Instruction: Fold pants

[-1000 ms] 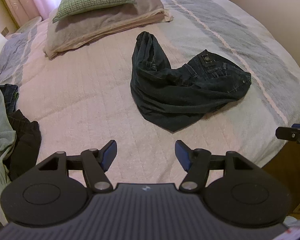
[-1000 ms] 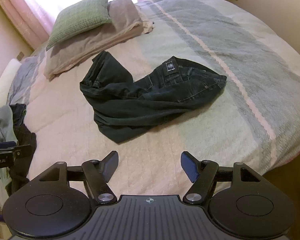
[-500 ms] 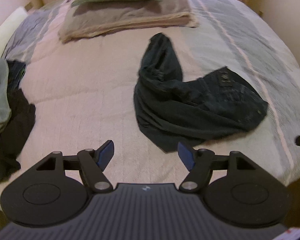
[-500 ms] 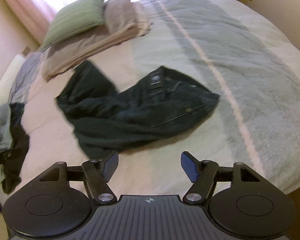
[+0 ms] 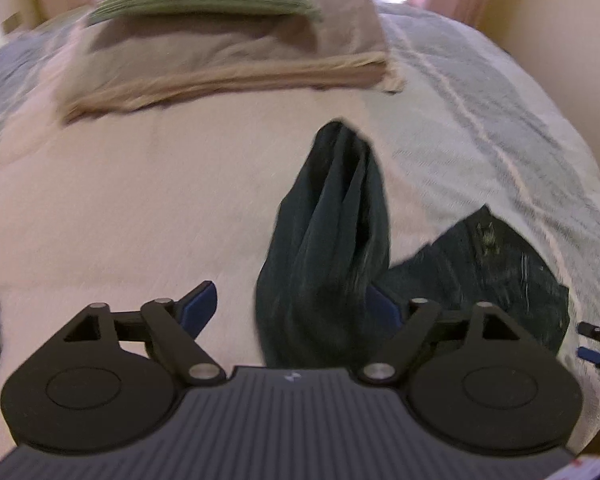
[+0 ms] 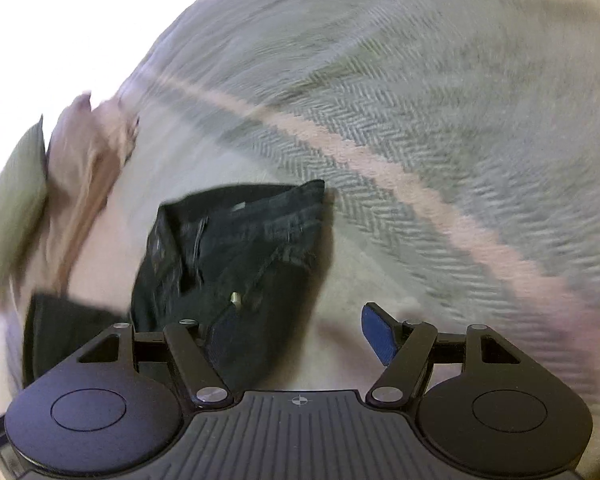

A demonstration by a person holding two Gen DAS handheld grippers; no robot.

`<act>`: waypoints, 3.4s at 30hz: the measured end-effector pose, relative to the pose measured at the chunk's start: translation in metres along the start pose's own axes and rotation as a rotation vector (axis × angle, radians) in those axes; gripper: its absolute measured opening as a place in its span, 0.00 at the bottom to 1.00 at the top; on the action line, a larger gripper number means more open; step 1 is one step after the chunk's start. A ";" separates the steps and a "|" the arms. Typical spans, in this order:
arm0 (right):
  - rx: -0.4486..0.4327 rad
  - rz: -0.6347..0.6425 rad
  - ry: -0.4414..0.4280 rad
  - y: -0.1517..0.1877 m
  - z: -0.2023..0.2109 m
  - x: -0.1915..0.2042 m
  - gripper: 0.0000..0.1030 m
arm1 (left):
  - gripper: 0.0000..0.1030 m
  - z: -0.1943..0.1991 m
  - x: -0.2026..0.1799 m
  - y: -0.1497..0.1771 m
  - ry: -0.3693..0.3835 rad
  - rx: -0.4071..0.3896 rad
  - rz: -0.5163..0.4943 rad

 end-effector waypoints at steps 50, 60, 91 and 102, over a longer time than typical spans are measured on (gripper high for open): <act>-0.154 0.125 0.206 -0.136 -0.008 -0.074 0.39 | 0.62 -0.103 -0.044 0.068 -0.046 0.007 -0.244; -0.147 -0.014 0.272 -0.121 -0.006 -0.104 0.39 | 0.53 -0.128 -0.074 0.054 0.159 0.036 -0.353; -0.191 -0.183 0.216 -0.113 -0.009 -0.124 0.57 | 0.48 -0.168 0.177 0.112 -0.248 0.111 0.762; -0.279 -0.286 0.111 -0.131 -0.042 -0.127 0.00 | 0.03 -0.176 0.173 0.076 -0.326 -0.048 0.611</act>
Point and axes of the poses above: each gripper's, at about its wrist camera, not at the fingertips, and z roughly against the way its jaws point, x to its left, y to its underside, the point moved 2 cm from there along -z, roughly the way its jaws point, and after that the axes turned 13 degrees about -x, right-handed, at the moved point
